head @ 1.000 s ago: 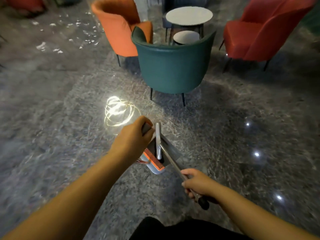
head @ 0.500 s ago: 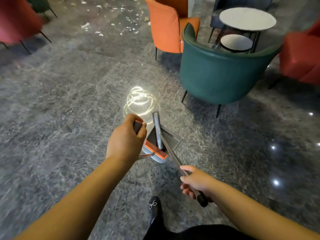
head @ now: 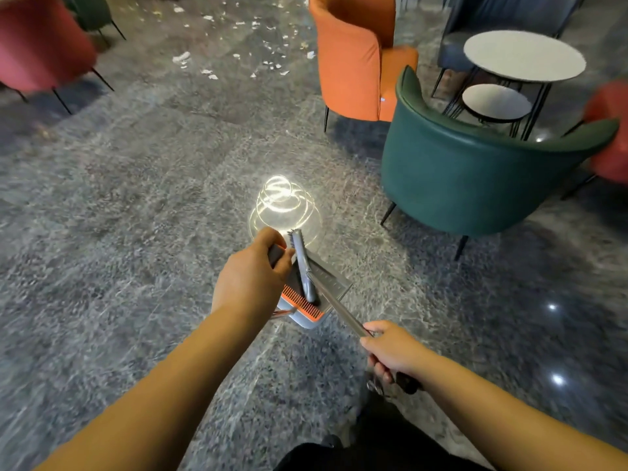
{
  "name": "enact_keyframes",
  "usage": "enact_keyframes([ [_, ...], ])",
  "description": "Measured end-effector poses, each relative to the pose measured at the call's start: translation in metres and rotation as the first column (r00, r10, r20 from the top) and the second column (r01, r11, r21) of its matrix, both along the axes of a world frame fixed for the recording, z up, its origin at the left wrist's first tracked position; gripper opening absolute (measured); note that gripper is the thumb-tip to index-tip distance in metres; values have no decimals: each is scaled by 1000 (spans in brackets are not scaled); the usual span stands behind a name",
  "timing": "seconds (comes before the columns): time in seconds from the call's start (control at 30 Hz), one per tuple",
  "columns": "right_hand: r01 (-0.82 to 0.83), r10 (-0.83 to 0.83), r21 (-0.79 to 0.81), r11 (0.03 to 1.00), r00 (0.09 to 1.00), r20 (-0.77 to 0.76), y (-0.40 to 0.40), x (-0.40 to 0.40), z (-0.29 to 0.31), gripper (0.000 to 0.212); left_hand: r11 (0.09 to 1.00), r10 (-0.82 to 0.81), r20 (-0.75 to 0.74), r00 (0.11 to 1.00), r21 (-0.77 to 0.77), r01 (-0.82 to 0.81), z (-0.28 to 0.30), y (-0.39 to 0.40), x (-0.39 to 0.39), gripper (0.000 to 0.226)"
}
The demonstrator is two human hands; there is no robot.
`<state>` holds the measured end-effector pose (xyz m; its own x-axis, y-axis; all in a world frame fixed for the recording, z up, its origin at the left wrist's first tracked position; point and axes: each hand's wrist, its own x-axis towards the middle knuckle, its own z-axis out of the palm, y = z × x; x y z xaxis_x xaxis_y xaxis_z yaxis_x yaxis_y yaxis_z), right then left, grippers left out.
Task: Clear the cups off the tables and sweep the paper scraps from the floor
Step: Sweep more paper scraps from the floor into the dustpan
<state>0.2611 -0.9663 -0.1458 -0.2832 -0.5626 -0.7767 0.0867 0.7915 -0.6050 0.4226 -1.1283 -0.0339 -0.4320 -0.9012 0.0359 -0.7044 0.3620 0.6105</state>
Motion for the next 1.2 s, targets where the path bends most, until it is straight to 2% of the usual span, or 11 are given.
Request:
enact_keyframes([
  [0.4,-213,213,-15,977,976,-37,-221,-93,-17,39,984,175,1,985,23,-175,-22,-204,-75,13],
  [0.63,-251,251,1,968,968,-20,-367,-139,-9,23,958,287,-69,955,26,-286,-18,-319,-103,15],
  [0.77,-211,211,13,977,977,-16,-439,-147,-11,24,942,336,-96,937,33,-334,-20,-388,-104,15],
  [1.2,-174,173,-63,983,985,-17,-701,-154,6,40,972,232,-91,969,-19,-234,-15,-673,-119,15],
])
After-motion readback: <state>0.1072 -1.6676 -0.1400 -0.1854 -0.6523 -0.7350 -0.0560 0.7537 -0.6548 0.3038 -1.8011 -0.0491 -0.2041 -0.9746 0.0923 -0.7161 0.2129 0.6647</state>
